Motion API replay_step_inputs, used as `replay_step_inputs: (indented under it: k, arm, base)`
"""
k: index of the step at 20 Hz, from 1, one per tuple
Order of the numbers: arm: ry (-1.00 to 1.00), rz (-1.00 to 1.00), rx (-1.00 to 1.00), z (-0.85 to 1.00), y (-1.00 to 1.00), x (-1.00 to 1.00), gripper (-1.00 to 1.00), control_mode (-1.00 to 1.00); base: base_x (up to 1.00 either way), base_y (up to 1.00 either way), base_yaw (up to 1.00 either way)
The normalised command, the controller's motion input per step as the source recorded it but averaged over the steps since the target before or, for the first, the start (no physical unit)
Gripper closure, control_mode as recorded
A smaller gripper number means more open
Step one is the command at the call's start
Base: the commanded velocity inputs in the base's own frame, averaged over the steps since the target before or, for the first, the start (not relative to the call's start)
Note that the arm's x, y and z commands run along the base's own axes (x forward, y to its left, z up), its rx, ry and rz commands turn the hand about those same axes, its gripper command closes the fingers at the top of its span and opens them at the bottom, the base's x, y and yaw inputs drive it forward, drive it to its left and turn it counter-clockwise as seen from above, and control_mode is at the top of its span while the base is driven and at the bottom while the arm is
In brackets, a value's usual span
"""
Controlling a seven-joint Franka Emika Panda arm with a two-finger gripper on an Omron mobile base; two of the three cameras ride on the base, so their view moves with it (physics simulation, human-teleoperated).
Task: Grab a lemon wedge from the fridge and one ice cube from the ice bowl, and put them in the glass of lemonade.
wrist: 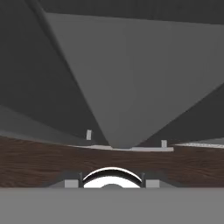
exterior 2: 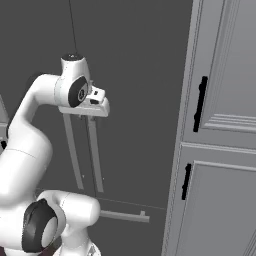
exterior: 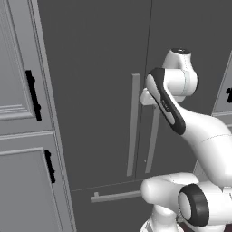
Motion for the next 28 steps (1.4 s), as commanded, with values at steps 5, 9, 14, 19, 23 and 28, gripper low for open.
replay_step_inputs:
  k: [5, 9, 14, 19, 23, 28]
  arm:
    - [0.0, -0.02, 0.0, -0.09, -0.29, -0.33, -1.0, -1.0]
    - [0.04, 0.0, 0.0, -0.33, -0.2, -0.63, -1.0, -1.0]
    - [0.0, 0.01, 0.0, -0.4, 0.06, -0.21, -1.0, -1.0]
    - [0.0, 0.07, -0.03, -0.16, 0.21, -0.01, -1.0, -1.0]
    - [0.0, 0.09, -0.06, 0.0, 0.26, -0.03, -1.0, -1.0]
    - [-0.01, 0.07, -0.09, 0.0, 0.24, -0.14, -1.0, -1.0]
  base:
    - [0.0, 0.0, 0.0]
    - [0.0, 0.0, 0.0]
    - [0.0, 0.0, 0.0]
    - [0.0, 0.0, 0.0]
    - [0.0, 0.0, 0.0]
    - [0.0, 0.0, 0.0]
